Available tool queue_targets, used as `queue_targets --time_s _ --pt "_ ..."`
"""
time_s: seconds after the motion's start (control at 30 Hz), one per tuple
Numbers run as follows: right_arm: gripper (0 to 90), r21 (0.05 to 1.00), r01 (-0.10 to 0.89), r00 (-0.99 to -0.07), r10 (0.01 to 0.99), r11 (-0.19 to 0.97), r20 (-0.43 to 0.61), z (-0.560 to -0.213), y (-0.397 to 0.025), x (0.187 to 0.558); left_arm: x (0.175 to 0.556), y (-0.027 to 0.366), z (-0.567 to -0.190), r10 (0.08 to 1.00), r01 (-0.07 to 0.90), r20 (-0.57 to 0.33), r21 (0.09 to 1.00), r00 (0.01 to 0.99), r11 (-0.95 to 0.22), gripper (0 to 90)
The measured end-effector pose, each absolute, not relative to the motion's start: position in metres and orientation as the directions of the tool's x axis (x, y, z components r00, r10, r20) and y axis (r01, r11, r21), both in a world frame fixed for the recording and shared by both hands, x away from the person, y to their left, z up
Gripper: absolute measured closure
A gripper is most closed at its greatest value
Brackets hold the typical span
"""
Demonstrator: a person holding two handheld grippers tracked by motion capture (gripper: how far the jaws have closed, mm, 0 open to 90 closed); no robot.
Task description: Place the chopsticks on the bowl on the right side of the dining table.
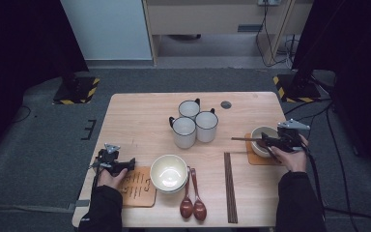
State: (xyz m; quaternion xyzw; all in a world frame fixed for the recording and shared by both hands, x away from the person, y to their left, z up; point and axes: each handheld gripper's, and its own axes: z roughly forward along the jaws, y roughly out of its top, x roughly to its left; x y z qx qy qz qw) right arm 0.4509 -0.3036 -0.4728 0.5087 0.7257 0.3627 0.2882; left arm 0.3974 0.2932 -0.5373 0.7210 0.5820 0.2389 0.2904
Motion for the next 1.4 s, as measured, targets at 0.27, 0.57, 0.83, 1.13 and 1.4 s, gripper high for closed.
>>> queue_targets --time_s 0.27,0.57,0.83,1.13,1.4 --pt "27.7 0.817 0.527 -0.338 0.940 0.235 -0.052 -0.474 -0.302 0.452 0.397 0.293 -0.537 0.978 0.701 0.007 0.696 0.209 -0.155 0.0" --pt "27.4 0.822 0.520 -0.343 0.938 0.231 -0.046 -0.473 -0.301 0.452 0.397 0.293 -0.537 0.978 0.700 0.007 0.697 0.209 -0.154 0.0" --pt "26.8 0.840 0.500 -0.345 0.938 0.212 -0.031 -0.466 -0.304 0.445 0.397 0.293 -0.537 0.978 0.700 0.007 0.697 0.208 -0.154 0.0" --pt "25.0 0.827 0.508 -0.367 0.929 0.242 -0.046 -0.469 -0.302 0.439 0.397 0.293 -0.537 0.978 0.700 0.007 0.697 0.208 -0.154 0.0" --pt "25.5 0.817 0.522 -0.358 0.933 0.244 -0.050 -0.471 -0.305 0.440 0.397 0.293 -0.537 0.978 0.700 0.007 0.697 0.208 -0.154 0.0"
